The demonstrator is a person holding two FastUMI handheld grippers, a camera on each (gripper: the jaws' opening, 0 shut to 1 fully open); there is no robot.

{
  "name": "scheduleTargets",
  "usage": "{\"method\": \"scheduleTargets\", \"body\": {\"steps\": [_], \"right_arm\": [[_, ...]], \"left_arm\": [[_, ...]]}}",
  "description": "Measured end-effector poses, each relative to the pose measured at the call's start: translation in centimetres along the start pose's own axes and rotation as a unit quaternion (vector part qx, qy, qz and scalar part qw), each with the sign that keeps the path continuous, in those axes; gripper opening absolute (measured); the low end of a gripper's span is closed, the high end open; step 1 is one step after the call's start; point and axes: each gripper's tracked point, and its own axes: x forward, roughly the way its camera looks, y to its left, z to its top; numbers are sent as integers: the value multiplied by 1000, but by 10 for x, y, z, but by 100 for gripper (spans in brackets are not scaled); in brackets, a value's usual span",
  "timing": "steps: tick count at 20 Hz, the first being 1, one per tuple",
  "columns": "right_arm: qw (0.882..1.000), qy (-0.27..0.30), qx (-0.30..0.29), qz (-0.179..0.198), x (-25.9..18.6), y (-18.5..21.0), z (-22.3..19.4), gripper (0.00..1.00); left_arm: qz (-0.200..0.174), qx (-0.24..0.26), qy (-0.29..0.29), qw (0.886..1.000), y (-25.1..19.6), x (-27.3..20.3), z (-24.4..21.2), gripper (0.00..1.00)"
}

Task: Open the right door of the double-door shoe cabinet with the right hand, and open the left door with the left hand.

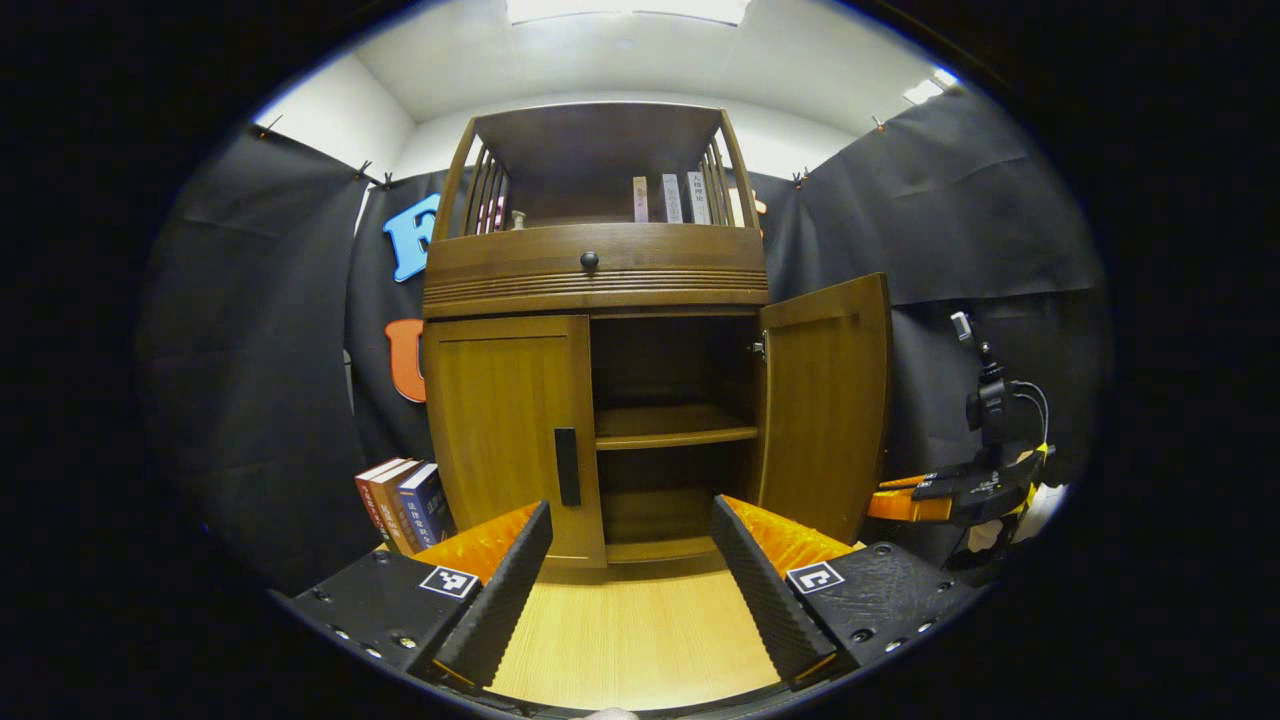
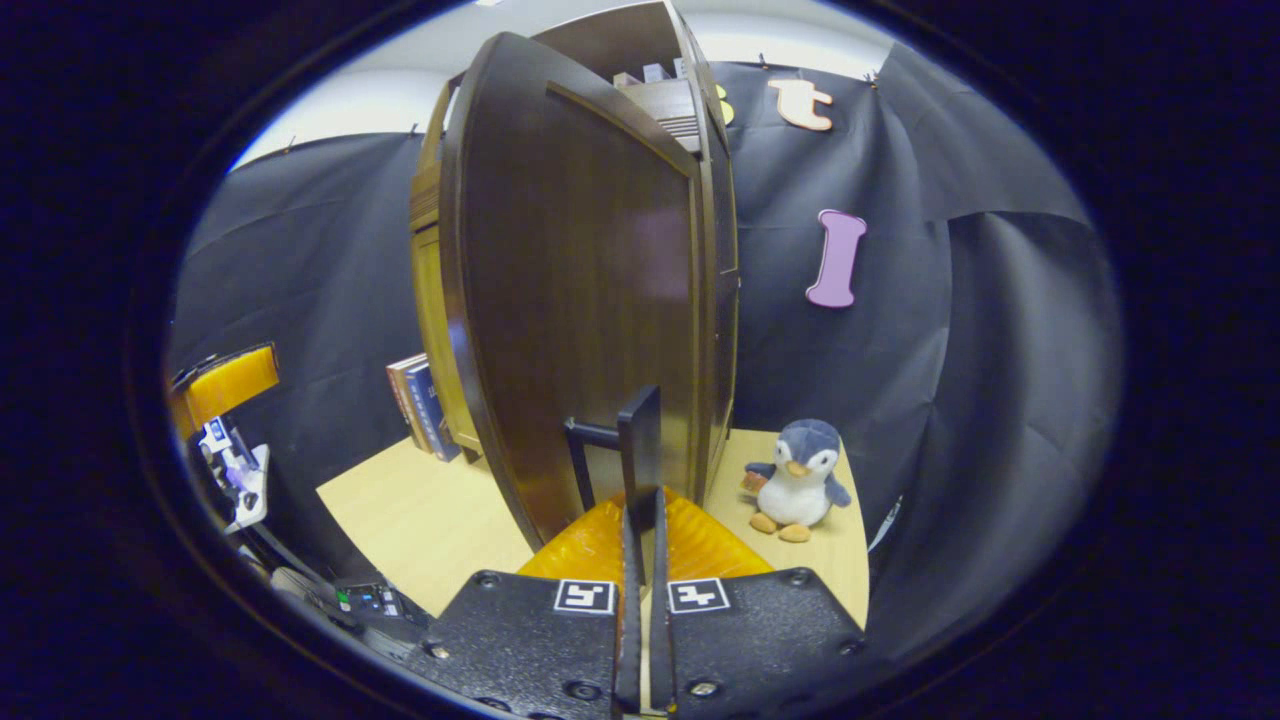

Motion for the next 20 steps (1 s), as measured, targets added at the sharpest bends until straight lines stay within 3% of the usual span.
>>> {"method": "scheduleTargets", "body": {"steps": [3, 7, 9, 10, 15, 16, 18, 20], "right_arm": [[1000, 1, -5, 26, -3, -16, 0, 7], [999, 7, -16, 46, -5, -35, 0, 6], [998, 8, -14, 54, -6, -41, 0, 6], [998, 9, -15, 60, -5, -42, 0, 6], [997, 7, -19, 69, -11, -43, -2, 9], [998, 6, -19, 64, -15, -46, -3, 13], [999, 7, -17, 41, -28, -54, -6, 33], [1000, 2, -5, 20, -45, -59, -5, 46]], "left_arm": [[30, 3, 3, 1000, -9, -9, -1, 100], [64, -2, 5, 998, -16, -25, 1, 96], [77, -4, 6, 997, -18, -31, 2, 100], [83, -4, 7, 997, -14, -29, 0, 96], [104, 2, 14, 994, -10, -38, 2, 96], [107, 3, 15, 994, -8, -38, 2, 96], [107, 5, 18, 994, -3, -35, 4, 100], [105, 12, 20, 994, 2, -32, 5, 96]]}}
